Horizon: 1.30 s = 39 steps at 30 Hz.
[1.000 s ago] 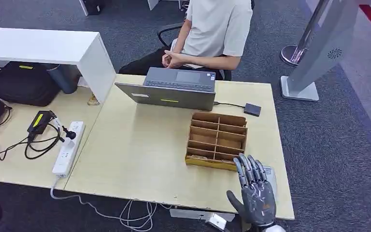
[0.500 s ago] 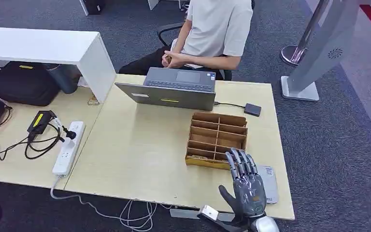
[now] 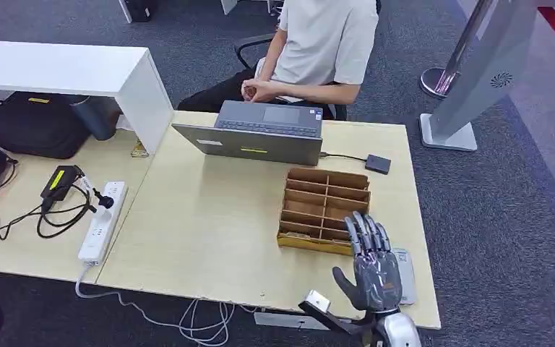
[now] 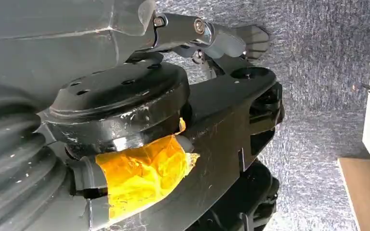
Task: Pass the card to the sensor for recognition and then transmit it.
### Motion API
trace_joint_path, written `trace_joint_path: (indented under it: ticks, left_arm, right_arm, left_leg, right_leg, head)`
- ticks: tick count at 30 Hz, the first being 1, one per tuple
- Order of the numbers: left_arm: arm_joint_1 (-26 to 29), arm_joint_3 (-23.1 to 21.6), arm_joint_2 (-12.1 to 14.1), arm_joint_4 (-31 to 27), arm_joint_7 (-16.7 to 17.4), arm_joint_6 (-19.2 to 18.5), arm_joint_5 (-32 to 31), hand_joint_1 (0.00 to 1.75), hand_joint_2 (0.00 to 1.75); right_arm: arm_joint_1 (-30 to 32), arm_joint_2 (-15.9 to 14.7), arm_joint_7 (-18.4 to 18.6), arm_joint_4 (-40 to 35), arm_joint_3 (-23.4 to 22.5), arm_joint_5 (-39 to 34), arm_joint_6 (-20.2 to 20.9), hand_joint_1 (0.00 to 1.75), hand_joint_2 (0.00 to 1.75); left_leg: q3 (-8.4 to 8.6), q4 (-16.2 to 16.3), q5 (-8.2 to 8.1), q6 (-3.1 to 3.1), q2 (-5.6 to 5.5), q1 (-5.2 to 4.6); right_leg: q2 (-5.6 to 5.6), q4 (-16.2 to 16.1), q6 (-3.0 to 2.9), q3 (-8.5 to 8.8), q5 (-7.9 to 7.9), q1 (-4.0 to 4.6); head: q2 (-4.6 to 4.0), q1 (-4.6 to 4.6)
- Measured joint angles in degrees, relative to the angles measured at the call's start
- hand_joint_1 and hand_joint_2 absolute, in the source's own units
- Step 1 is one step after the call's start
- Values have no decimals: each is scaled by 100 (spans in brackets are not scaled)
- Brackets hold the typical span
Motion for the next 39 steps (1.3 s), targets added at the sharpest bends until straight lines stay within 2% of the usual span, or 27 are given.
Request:
trace_joint_path:
  ticks: [10, 18, 39]
  left_arm:
    - [-9, -50, 7, 0, 11, 0, 0, 0, 175]
    - [-18, -87, 9, 0, 26, 0, 0, 0, 175]
    - [-29, -160, 24, 0, 44, -2, 0, 0, 175]
  right_arm:
    - [-87, 0, 0, 204, -107, -24, 0, 0, 175]
    - [-207, 103, -162, 575, -114, -245, 0, 0, 175]
    - [-397, 258, -70, 1108, -125, -227, 0, 0, 175]
  left_leg:
    - [0, 0, 0, 0, 0, 0]
    - [0, 0, 0, 0, -1, 0]
    - [-1, 0, 0, 0, 0, 0]
  right_leg:
    - [0, 0, 0, 0, 0, 0]
    - [-1, 0, 0, 0, 0, 0]
    - [0, 0, 0, 0, 0, 0]
  head:
    - [0, 0]
    - [-2, 0]
    - [0, 0]
